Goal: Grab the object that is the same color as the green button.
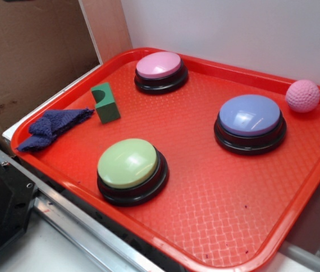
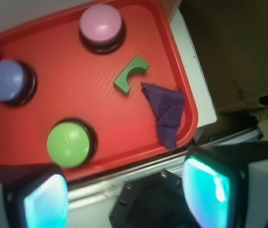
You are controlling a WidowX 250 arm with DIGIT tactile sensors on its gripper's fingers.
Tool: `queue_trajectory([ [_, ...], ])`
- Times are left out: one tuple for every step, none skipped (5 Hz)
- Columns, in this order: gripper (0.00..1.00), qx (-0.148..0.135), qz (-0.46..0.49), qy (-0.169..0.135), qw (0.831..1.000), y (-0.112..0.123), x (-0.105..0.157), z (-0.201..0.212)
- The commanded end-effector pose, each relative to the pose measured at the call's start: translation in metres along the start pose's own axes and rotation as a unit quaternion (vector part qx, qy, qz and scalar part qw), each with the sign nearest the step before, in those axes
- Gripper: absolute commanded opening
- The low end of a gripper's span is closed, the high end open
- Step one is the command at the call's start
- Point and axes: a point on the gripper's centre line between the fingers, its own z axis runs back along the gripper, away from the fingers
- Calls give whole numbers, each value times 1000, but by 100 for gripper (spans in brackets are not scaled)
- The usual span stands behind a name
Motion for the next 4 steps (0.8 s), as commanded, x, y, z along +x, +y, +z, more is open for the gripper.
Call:
queue_trajectory([
  [100, 12, 180, -3, 984, 11, 48, -43],
  [100, 19, 289, -22, 957, 17, 70, -81],
  [100, 19, 341, -44, 939, 21, 79, -106],
  [100, 39, 366, -50, 928, 23, 81, -131],
])
